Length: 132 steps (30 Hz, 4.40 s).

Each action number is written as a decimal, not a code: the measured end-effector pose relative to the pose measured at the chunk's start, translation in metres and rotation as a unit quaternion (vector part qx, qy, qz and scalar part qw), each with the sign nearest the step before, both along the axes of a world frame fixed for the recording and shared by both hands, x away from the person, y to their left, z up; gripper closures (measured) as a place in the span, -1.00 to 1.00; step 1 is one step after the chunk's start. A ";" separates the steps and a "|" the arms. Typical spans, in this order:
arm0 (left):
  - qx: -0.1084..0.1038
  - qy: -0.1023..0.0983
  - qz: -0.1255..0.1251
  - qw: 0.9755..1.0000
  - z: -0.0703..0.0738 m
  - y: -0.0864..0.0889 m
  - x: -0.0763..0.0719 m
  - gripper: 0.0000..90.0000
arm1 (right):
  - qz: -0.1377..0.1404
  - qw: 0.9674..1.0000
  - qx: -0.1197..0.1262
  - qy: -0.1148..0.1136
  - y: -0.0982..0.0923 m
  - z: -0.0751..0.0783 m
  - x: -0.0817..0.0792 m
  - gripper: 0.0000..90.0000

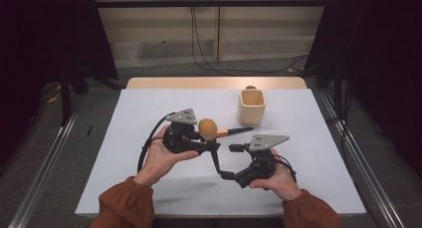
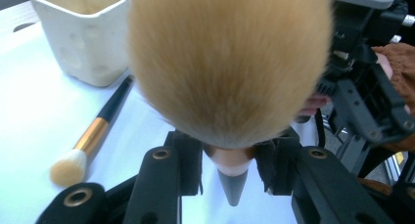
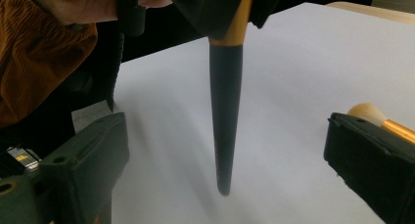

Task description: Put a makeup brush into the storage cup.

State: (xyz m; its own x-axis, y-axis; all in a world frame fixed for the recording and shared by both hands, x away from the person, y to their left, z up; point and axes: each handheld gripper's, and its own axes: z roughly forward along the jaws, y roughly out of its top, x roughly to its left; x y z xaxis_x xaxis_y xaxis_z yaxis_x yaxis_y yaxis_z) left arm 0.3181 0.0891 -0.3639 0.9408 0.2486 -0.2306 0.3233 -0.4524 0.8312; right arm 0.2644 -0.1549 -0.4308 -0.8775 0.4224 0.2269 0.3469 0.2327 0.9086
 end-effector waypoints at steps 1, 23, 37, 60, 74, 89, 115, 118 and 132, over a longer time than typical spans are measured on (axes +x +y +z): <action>0.000 0.000 -0.001 1.000 -0.001 -0.001 0.000 0.47 | 0.002 1.000 0.000 0.003 0.002 -0.001 0.000 -0.90; -0.010 0.004 -0.001 1.000 -0.012 -0.005 -0.002 0.47 | -0.006 1.000 0.009 -0.015 0.014 -0.002 0.006 0.41; -0.018 0.006 -0.003 1.000 -0.014 -0.006 -0.004 0.47 | -0.007 1.000 0.024 -0.012 0.012 -0.002 0.006 0.66; -0.078 0.012 0.030 0.996 -0.026 0.001 -0.003 -0.18 | -0.031 0.999 0.028 -0.018 0.002 0.000 0.005 0.67; -0.081 -0.015 0.072 0.994 -0.033 0.018 -0.012 -0.78 | -0.057 0.998 0.028 -0.024 -0.010 0.003 0.007 0.67; -0.100 -0.018 0.136 0.985 -0.038 0.056 -0.014 -0.94 | -0.082 0.995 0.041 -0.035 -0.024 0.010 0.011 0.67; -0.119 -0.066 0.226 0.965 -0.059 0.119 -0.040 -0.89 | -0.136 0.988 0.045 -0.055 -0.043 0.024 0.025 0.67; -0.125 -0.071 0.241 0.960 -0.063 0.126 -0.041 -0.92 | -0.143 0.987 0.046 -0.058 -0.046 0.026 0.027 0.67; -0.124 -0.082 0.268 0.952 -0.077 0.147 -0.052 -0.93 | -0.173 0.982 0.050 -0.060 -0.054 0.031 0.034 0.67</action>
